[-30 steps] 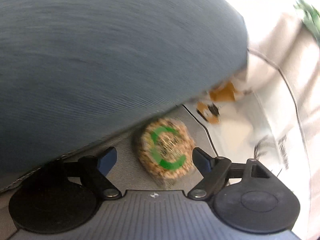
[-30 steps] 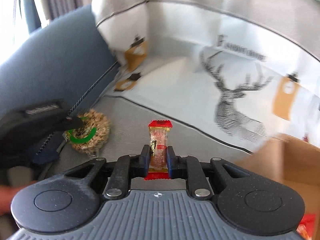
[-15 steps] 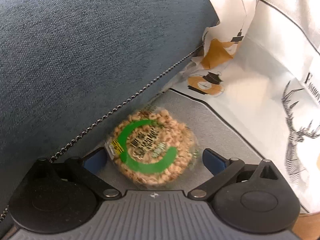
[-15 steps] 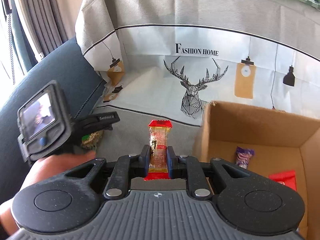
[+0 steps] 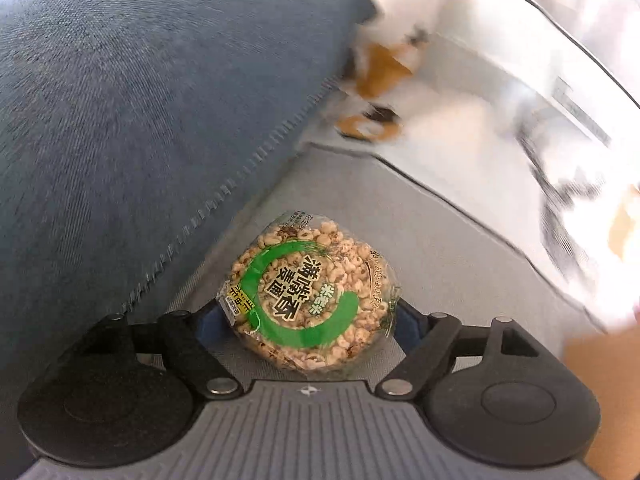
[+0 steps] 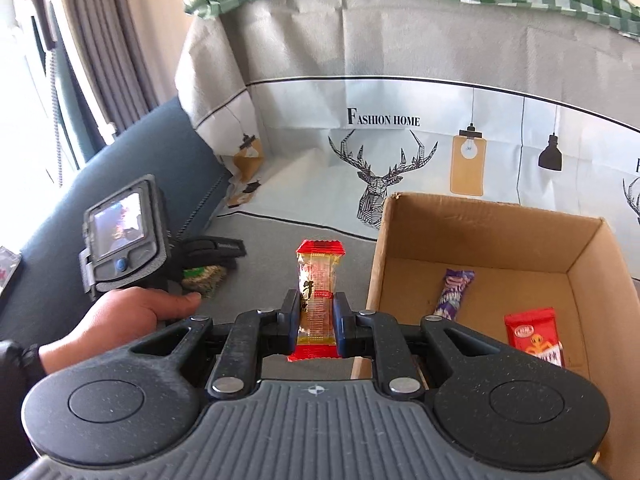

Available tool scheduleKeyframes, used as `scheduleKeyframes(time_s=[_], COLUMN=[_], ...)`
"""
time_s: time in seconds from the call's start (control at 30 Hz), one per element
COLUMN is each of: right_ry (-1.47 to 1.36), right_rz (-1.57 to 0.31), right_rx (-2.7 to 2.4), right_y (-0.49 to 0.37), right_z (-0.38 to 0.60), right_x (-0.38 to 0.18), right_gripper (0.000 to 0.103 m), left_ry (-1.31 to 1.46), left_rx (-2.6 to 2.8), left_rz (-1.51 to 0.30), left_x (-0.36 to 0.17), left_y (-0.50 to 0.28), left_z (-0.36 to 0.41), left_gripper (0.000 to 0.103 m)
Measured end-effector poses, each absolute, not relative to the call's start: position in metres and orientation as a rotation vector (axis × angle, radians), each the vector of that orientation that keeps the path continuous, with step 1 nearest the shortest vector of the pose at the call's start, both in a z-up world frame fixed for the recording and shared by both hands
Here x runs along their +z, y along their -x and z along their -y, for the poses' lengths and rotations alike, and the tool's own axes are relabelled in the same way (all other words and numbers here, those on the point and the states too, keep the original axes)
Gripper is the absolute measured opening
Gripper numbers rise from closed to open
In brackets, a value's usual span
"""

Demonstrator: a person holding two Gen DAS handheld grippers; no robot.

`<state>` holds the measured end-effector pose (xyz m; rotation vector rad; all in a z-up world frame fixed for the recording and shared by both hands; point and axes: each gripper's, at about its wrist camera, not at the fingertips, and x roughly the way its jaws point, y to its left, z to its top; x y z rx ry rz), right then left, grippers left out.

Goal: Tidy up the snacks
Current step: 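Grasp the red bar with the right gripper while the left gripper grasps the round snack pack, then lift both snacks and carry them over the cardboard box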

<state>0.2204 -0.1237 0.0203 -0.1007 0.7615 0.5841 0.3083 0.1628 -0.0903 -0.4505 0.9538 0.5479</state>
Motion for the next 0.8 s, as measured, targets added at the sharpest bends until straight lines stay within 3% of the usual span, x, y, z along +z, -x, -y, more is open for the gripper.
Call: scheduleKeyframes(time_s=[0.37, 0.57, 0.8], right_ry=[0.018, -0.024, -0.083], right_rz=[-0.682, -0.588, -0.523], right_rx=[0.596, 0.517, 0.365], right_y=[-0.135, -0.103, -0.08], right_z=[0.163, 0.221, 0.292], right_x=[0.04, 0.054, 0.045], right_gripper=[0.018, 0.018, 0.018], left_ry=[0.192, 0.175, 0.147], left_rx=[0.28, 0.214, 0.15], left_rz=[-0.867, -0.694, -0.663], left_x=[-0.036, 0.0, 0.014], left_y=[-0.207, -0.156, -0.131], left_z=[-0.098, -0.072, -0.044], left_gripper=[0.085, 0.085, 0.085])
